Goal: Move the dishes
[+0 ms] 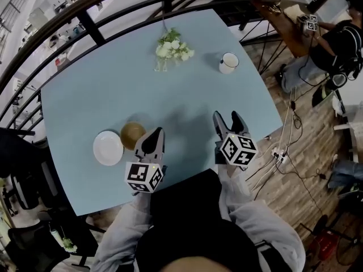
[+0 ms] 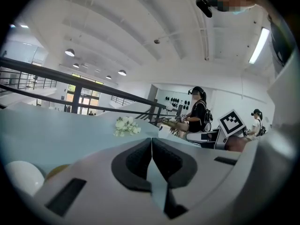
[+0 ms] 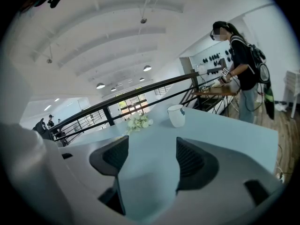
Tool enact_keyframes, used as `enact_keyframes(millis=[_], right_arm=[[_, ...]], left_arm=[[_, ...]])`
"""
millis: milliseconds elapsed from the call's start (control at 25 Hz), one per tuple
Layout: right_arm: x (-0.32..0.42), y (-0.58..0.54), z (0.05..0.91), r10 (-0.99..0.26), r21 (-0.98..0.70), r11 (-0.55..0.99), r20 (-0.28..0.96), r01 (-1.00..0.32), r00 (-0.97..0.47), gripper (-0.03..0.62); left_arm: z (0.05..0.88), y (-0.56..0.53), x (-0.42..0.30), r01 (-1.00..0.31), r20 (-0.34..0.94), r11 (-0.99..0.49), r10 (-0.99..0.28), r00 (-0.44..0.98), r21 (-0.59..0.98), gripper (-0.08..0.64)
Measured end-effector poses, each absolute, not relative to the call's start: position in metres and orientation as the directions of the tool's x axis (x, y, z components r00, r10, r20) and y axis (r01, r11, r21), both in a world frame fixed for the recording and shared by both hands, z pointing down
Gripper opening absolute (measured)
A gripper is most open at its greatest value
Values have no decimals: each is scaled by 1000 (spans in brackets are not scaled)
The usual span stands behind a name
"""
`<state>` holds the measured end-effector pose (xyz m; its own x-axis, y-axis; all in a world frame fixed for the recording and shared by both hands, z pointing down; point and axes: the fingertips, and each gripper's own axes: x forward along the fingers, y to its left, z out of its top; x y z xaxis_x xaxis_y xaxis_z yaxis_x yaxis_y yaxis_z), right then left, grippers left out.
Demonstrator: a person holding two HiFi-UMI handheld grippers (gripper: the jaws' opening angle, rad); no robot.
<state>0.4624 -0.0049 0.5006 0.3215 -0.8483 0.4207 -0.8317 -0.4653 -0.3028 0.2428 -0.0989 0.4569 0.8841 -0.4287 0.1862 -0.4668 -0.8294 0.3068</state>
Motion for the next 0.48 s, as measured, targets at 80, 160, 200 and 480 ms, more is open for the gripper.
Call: enact_keyframes(millis=[80, 160, 200, 480], right_arm=[[487, -10, 505, -854, -302, -452, 418, -840, 309, 319], [508, -17, 510, -861, -306, -435, 416, -847, 292, 319], [518, -21, 512, -865, -306, -424, 414, -852, 282, 321], [571, -55, 523, -883, -297, -357, 417, -885, 216, 325]], left_arm=[[462, -99, 267, -475, 191, -827, -435, 880, 302, 17], [468, -99, 287, -489, 197, -821, -449, 872, 295, 18], [471, -99, 296, -499, 199, -816, -458, 866, 292, 17], [489, -103, 342, -555, 226, -775, -507, 831, 301, 17]])
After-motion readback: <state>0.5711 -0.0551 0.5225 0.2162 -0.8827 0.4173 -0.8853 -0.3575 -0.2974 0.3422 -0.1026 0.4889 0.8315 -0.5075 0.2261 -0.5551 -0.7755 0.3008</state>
